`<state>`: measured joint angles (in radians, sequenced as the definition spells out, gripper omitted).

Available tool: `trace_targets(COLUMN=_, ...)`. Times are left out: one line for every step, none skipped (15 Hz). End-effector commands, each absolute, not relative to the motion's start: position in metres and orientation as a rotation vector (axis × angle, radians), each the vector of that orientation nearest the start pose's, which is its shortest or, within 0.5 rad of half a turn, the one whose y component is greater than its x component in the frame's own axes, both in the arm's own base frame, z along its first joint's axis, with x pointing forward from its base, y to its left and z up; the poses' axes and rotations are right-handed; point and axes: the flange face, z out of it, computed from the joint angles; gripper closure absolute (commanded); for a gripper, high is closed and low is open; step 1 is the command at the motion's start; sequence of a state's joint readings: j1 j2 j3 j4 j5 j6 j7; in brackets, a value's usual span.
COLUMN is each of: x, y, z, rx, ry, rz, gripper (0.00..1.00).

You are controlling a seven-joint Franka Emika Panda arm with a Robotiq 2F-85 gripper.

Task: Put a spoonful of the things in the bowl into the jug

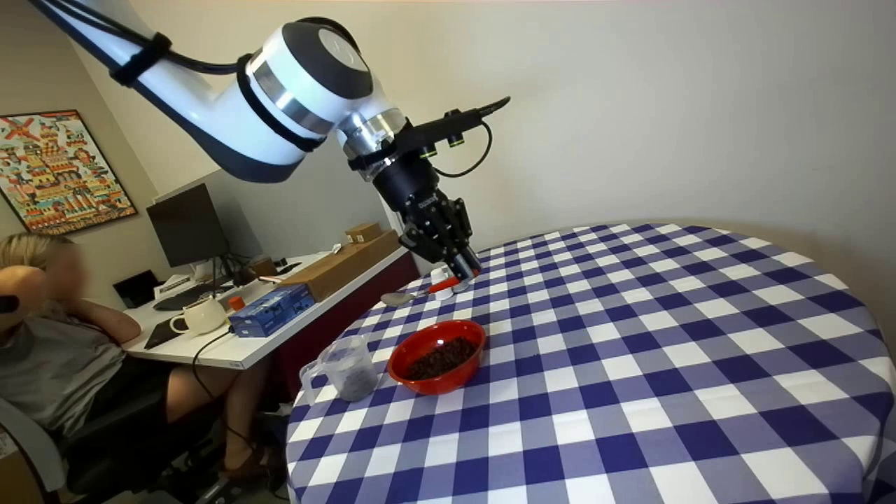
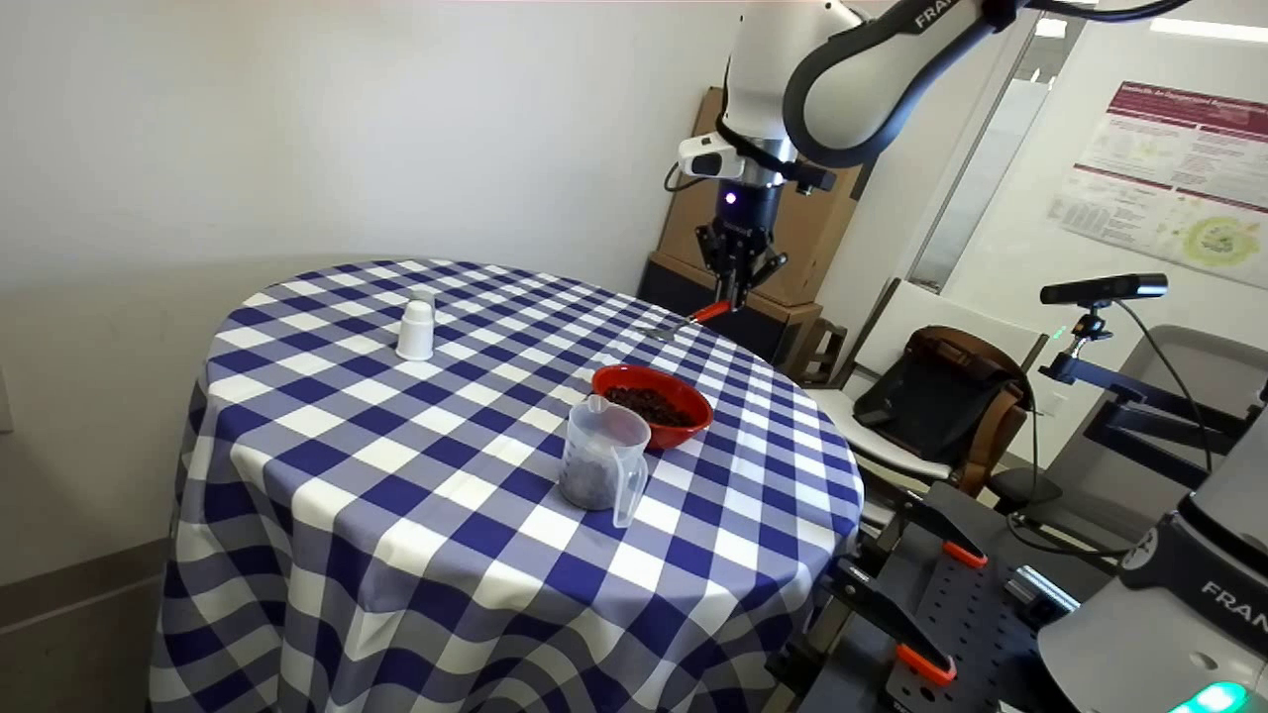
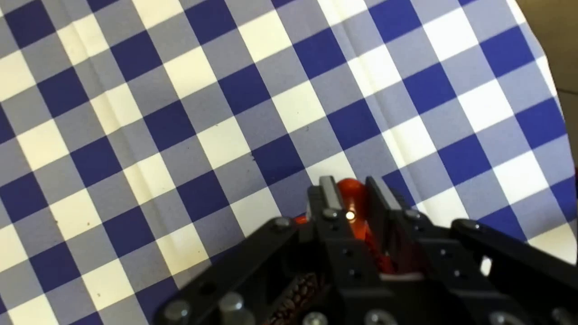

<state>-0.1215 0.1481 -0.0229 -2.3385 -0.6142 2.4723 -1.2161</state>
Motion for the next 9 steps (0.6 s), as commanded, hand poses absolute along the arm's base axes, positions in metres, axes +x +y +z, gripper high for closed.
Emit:
trace_targets(x=0.494, y=-0.067, z=0.268, rx=-2.285, ry=-2.677, rz=0.450, gripper=0.95)
trace_targets(x=0.491, y=-0.066, z=0.264, rx=-2.249, ry=-2.757, rz=0.445, gripper=0.95)
trace_targets(x=0.491, y=-0.065, z=0.264, rx=-2.213, ry=-2.835, rz=0.434, gripper=0.95)
trace_targets(x=0.490, y=-0.063, z=0.264, rx=-2.185, ry=-2.909, rz=0.412, gripper=0.95)
trace_targets(x=0.489, y=-0.062, z=0.265, rx=-2.161, ry=-2.979, rz=0.382, gripper=0.95)
trace_targets(x=0.490, y=-0.061, z=0.268, rx=-2.144, ry=-3.042, rz=0.349, gripper=0.95)
trace_targets(x=0.492, y=-0.059, z=0.270, rx=-2.126, ry=-3.104, rz=0.312, gripper=0.95)
trace_targets(x=0.493, y=-0.058, z=0.274, rx=-2.108, ry=-3.162, rz=0.272, gripper=0.95)
trace_targets(x=0.494, y=-0.056, z=0.277, rx=-2.082, ry=-3.223, rz=0.236, gripper=0.95)
